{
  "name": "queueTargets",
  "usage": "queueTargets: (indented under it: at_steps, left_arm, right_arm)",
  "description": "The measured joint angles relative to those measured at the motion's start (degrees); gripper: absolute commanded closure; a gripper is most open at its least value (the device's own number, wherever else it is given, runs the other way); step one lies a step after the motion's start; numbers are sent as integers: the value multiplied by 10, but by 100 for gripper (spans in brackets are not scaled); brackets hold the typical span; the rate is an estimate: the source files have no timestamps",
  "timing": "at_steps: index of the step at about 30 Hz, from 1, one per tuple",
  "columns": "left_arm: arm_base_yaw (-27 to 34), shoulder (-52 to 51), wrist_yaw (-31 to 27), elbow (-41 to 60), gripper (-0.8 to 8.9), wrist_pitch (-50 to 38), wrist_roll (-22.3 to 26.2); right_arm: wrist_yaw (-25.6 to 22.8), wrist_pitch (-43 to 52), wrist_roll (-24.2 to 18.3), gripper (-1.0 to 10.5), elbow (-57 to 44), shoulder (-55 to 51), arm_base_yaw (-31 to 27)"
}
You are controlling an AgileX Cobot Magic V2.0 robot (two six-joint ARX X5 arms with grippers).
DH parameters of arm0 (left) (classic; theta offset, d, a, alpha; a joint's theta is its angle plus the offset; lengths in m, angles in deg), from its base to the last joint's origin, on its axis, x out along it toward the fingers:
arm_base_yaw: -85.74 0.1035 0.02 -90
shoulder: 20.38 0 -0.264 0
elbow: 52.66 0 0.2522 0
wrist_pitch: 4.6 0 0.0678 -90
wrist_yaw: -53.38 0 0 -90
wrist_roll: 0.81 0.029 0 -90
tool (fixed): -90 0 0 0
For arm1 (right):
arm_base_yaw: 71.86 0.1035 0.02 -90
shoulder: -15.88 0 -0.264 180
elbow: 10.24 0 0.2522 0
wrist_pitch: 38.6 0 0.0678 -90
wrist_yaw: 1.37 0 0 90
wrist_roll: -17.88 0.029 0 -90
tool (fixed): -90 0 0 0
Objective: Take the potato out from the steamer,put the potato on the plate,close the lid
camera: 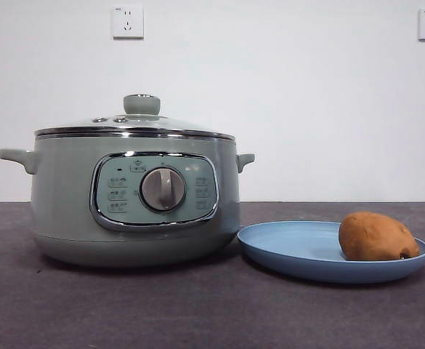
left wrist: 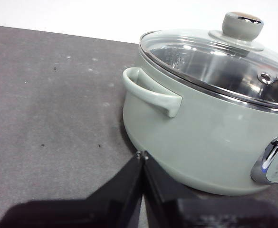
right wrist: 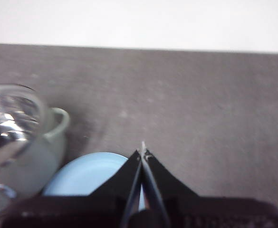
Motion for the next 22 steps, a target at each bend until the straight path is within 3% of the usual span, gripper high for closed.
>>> queueTargets:
  at_steps: [10,15,22]
  left_arm:
    - [0,0,0,0,817,0,0]
    - [0,0,0,0,817,0,0]
    - [0,0,0,0,817,0,0]
  right_arm:
    - [0,272,20,947,-344,-136,-82]
    - [0,286,43,947,-467,-205,-103]
    - [0,299,58,947,-542,-311,-106]
